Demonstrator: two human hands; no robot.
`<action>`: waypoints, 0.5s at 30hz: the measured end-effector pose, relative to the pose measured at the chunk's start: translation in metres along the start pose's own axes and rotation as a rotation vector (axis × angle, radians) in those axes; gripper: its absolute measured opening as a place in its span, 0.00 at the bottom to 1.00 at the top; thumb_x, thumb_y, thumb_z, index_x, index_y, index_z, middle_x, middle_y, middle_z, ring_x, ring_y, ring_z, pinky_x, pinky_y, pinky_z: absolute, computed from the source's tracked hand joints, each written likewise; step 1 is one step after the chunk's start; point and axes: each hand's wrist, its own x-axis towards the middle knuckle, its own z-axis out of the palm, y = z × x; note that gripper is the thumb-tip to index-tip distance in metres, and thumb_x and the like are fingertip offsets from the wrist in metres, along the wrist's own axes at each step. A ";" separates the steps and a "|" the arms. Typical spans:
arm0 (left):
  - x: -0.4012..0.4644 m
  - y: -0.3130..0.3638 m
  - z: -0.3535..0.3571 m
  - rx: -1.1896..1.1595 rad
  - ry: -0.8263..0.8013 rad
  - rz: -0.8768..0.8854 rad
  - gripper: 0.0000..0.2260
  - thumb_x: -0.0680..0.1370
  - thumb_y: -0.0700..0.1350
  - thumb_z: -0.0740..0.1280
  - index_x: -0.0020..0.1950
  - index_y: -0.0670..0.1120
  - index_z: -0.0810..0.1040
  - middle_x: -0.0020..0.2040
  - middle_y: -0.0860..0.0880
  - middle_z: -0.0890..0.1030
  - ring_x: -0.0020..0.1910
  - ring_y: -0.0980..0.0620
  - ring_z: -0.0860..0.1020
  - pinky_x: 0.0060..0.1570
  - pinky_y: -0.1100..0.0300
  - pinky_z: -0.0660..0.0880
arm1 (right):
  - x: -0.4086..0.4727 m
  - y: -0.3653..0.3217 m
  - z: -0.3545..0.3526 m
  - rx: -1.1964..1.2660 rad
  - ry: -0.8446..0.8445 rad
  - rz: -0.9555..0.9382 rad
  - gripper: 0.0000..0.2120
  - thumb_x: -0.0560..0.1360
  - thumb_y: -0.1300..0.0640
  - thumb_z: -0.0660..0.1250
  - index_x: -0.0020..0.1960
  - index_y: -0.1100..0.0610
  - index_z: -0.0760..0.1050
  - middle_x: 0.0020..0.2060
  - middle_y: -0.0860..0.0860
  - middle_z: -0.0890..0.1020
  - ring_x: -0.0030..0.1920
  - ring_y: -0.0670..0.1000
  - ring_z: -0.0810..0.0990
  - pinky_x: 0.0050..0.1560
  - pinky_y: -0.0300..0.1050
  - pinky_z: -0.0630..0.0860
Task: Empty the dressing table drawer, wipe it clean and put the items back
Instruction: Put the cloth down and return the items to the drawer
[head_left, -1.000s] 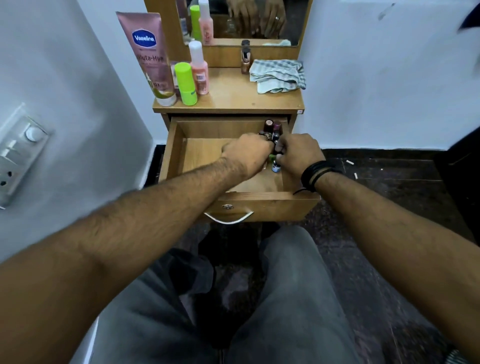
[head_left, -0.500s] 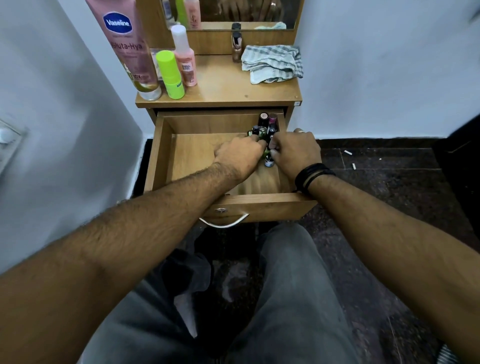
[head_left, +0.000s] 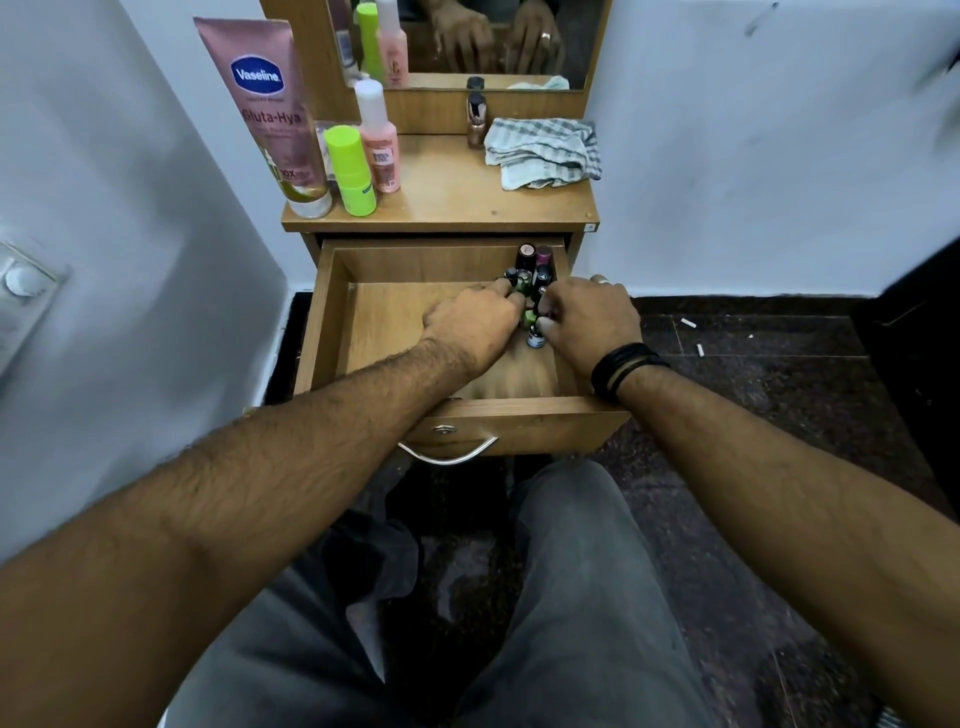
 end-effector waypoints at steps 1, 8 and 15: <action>-0.001 -0.001 -0.002 -0.003 0.004 0.003 0.14 0.81 0.40 0.61 0.66 0.48 0.73 0.62 0.48 0.74 0.59 0.42 0.77 0.40 0.42 0.77 | -0.001 -0.001 -0.002 -0.003 0.009 -0.007 0.07 0.76 0.48 0.67 0.51 0.50 0.79 0.49 0.51 0.84 0.53 0.57 0.78 0.55 0.53 0.75; -0.002 -0.018 -0.043 0.007 0.116 0.023 0.09 0.81 0.44 0.63 0.61 0.49 0.74 0.58 0.48 0.72 0.57 0.41 0.77 0.46 0.40 0.78 | 0.008 -0.013 -0.031 0.034 0.083 -0.031 0.11 0.76 0.46 0.65 0.52 0.50 0.80 0.50 0.49 0.84 0.53 0.57 0.79 0.53 0.54 0.77; 0.032 -0.062 -0.139 0.209 0.305 -0.081 0.17 0.77 0.41 0.69 0.66 0.47 0.76 0.63 0.44 0.75 0.63 0.41 0.73 0.48 0.39 0.79 | 0.073 -0.043 -0.068 0.361 0.173 -0.031 0.13 0.76 0.49 0.71 0.56 0.54 0.82 0.48 0.49 0.85 0.51 0.50 0.81 0.49 0.42 0.71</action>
